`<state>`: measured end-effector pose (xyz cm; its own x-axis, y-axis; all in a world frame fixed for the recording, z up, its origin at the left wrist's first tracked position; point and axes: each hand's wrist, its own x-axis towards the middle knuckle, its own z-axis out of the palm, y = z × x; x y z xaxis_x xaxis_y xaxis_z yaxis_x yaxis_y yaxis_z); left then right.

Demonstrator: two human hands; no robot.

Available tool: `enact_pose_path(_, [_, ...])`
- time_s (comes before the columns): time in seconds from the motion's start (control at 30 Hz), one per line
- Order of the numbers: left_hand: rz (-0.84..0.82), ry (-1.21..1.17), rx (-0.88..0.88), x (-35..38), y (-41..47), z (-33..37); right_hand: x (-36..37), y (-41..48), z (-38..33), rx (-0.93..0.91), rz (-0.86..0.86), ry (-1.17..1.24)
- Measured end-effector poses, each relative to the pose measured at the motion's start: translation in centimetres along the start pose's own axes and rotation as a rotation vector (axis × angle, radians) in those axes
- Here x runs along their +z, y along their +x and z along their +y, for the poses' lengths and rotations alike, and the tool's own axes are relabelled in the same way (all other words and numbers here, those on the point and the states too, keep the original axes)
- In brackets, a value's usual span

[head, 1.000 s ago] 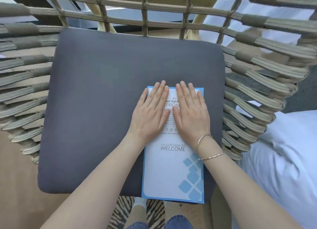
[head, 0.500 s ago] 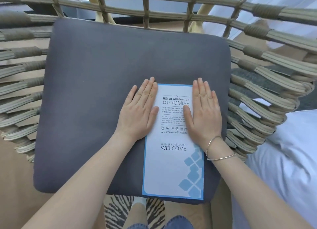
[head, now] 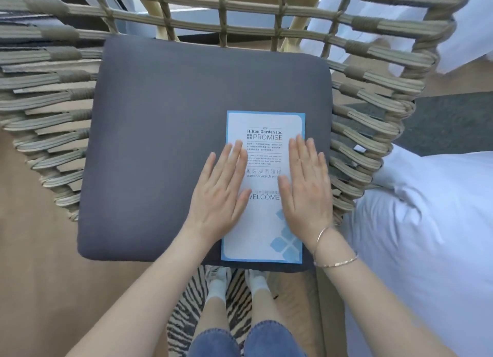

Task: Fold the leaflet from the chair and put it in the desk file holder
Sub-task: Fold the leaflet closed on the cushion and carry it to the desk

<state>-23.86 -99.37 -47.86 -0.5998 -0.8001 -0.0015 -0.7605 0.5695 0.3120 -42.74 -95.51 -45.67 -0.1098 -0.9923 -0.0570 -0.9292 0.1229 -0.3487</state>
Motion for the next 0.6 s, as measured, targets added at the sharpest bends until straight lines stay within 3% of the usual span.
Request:
enact_pose_path(0.27, [-0.104, -0.013, -0.075, 5.1, -5.6, 3.5, 6.4, -7.2, -2.1, -0.01, -0.118, -0.037])
enact_pose_path(0.6, [-0.076, 0.011, -0.051, 6.2, -6.4, 1.6, 7.2, -8.1, 1.0, -0.049, -0.055, -0.119])
